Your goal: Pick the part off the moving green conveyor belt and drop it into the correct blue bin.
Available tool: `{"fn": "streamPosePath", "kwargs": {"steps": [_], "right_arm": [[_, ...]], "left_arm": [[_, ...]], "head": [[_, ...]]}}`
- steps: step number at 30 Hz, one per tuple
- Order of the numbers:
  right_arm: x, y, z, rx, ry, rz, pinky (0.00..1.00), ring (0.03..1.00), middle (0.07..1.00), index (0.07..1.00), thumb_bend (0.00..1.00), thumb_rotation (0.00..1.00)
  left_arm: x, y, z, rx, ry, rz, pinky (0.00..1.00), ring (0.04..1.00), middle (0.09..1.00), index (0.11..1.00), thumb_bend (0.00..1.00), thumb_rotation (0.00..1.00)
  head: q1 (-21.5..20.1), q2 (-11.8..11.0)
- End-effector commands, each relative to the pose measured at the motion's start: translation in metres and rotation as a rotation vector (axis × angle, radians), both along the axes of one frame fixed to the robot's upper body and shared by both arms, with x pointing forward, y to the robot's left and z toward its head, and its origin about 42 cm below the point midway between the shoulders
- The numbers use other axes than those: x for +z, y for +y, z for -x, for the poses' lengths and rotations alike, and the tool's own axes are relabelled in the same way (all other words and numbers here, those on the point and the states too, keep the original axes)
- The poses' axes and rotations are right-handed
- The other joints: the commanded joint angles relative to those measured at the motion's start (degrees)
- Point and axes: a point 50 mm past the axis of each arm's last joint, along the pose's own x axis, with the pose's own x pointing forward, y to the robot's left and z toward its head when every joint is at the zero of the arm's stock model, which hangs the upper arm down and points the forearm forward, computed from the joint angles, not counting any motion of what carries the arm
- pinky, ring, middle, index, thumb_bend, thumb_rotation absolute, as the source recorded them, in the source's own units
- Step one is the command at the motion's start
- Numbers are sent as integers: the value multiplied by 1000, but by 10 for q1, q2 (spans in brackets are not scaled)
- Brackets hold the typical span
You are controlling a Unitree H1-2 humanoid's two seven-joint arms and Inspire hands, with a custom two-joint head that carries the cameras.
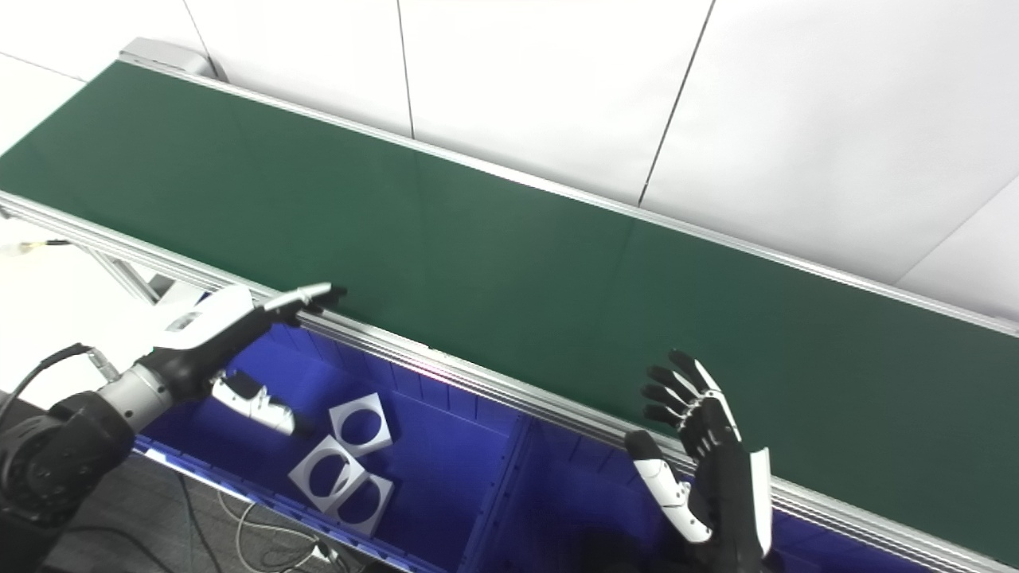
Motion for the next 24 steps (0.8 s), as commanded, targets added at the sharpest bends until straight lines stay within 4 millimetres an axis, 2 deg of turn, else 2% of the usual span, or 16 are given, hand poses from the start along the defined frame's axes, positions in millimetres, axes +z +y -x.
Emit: {"fn": "streamPosePath", "kwargs": {"steps": [1, 6, 11, 19, 24], "right_arm": [[5, 3, 0, 11, -64, -9, 658, 732, 779, 849, 667, 574], [-1, 5, 1, 10, -53, -8, 669, 737, 783, 848, 683, 584], [-9, 7, 4, 10, -49, 6, 676, 742, 784, 849, 684, 591], [-17, 11, 12, 8, -41, 9, 685, 751, 789, 849, 703, 576], [-21, 16, 15, 4, -35, 3, 687, 758, 794, 850, 710, 545]], "left_arm": [[15, -13, -1, -39, -69, 139, 718, 855, 906, 926, 763, 785], [23, -45, -7, -124, -33, 410, 759, 844, 890, 909, 892, 905], [28, -82, -17, -201, 4, 599, 746, 815, 863, 907, 867, 887], [-1, -123, -28, -290, 85, 768, 783, 829, 872, 918, 924, 852], [-23, -136, -30, -299, 124, 851, 778, 830, 876, 907, 924, 807]], "head": [[-8, -5], [-39, -24], [-68, -50], [-127, -80], [-174, -91]]}}
